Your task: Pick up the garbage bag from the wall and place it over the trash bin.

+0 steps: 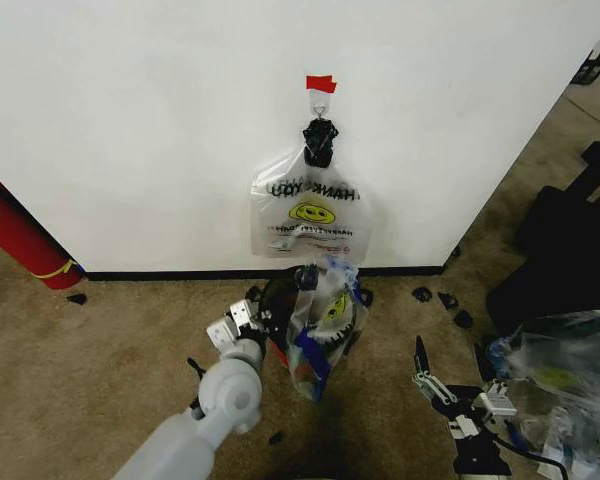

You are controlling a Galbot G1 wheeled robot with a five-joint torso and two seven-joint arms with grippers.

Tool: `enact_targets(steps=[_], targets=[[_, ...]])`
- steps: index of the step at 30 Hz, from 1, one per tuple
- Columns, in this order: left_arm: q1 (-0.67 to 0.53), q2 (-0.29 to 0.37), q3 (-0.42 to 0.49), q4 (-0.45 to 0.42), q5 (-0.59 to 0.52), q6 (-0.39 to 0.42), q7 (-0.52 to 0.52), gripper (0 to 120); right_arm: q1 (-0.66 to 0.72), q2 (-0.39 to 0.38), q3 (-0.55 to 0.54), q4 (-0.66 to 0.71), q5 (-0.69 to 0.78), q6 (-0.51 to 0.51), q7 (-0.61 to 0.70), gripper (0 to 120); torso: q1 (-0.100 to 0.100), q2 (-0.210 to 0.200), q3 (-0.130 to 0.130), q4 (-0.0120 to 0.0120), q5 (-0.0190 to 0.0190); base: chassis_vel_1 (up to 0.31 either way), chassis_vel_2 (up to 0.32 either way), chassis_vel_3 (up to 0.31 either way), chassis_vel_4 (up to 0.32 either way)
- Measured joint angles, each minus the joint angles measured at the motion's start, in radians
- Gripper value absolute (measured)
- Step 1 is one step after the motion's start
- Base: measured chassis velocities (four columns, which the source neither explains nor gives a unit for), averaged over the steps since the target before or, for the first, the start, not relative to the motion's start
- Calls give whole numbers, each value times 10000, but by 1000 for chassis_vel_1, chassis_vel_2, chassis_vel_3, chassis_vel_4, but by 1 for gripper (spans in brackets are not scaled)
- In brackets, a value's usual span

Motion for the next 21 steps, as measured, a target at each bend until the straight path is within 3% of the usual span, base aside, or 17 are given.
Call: enact_targets(steps=[10, 15, 21], targets=[[105, -278, -65, 551, 657, -665, 462, 2, 130, -119, -11, 23, 59, -243, 0, 100, 0, 0, 0, 0, 1, 0, 0, 0, 0], [265, -255, -98, 648, 773, -548, 509, 23, 307, -214, -52, 55, 95, -570, 29, 100, 0, 0, 0, 1, 0, 0, 0, 0, 0], [323, -263, -179, 669, 852, -515, 507, 38, 407, -278, -93, 128, 120, -790, 75, 100, 0, 0, 0, 1, -1, 0, 0, 0, 0]])
